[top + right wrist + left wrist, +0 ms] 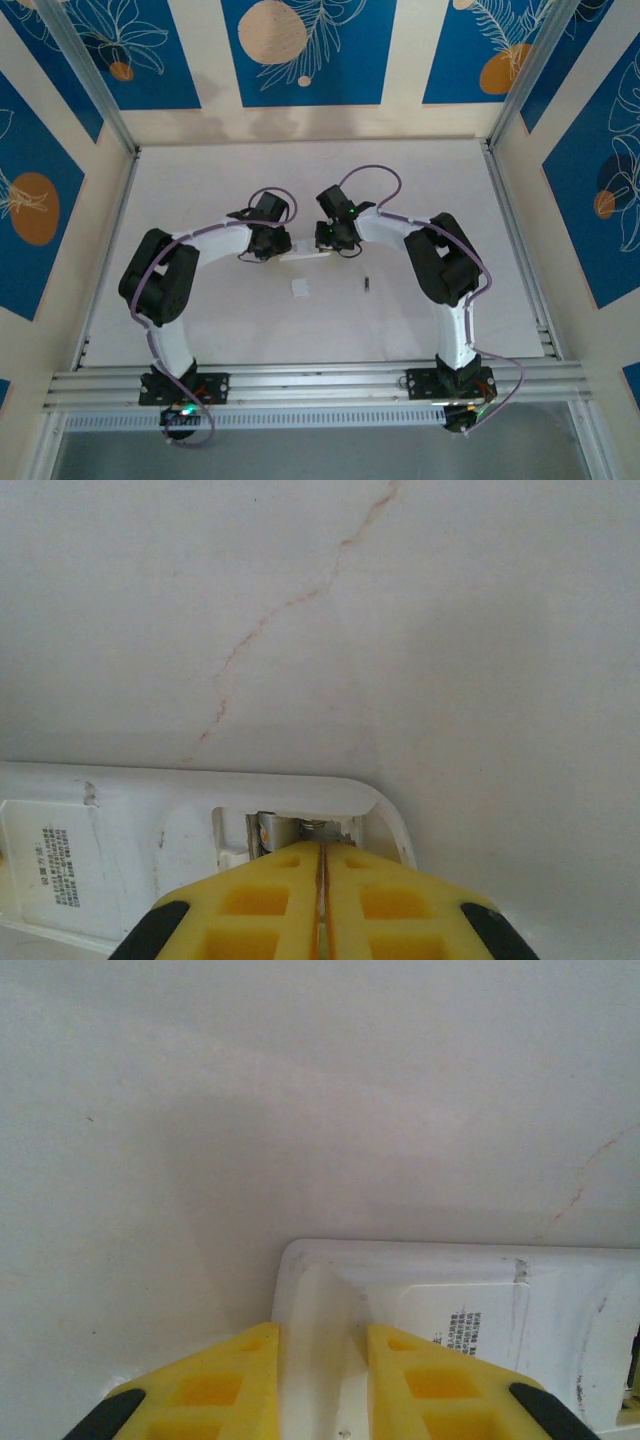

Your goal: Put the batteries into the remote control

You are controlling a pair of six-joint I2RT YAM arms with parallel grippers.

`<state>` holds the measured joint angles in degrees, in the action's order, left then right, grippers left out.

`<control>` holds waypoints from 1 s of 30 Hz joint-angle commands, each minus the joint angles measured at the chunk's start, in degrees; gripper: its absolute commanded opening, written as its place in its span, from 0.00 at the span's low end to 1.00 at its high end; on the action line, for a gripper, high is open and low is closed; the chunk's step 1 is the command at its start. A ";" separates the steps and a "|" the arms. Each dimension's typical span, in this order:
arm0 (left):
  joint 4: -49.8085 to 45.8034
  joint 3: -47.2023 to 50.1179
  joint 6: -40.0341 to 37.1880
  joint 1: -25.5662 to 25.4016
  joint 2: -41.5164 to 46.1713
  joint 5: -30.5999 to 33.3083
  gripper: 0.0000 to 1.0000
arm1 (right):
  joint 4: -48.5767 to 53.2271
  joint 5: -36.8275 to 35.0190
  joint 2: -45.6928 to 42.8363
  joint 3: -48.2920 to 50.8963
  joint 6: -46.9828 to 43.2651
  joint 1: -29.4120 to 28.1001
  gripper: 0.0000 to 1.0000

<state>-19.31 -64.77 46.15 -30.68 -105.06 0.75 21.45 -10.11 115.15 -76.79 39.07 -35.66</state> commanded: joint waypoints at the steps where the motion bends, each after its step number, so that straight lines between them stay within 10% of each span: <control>1: -1.10 0.58 0.53 -3.44 -1.73 -5.51 0.23 | 3.23 1.50 1.00 1.82 0.66 -1.16 0.13; 15: -0.53 0.42 -2.37 -3.53 -1.34 -5.15 0.24 | 6.92 -1.02 -15.80 3.90 1.89 1.32 0.16; 30: -6.30 -5.03 -14.35 -3.47 8.43 2.17 0.54 | 11.77 -6.20 -34.78 27.94 3.05 4.91 0.37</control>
<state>-23.68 -67.81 35.40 -33.82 -102.24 1.72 32.08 -17.61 80.49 -49.41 43.55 -30.76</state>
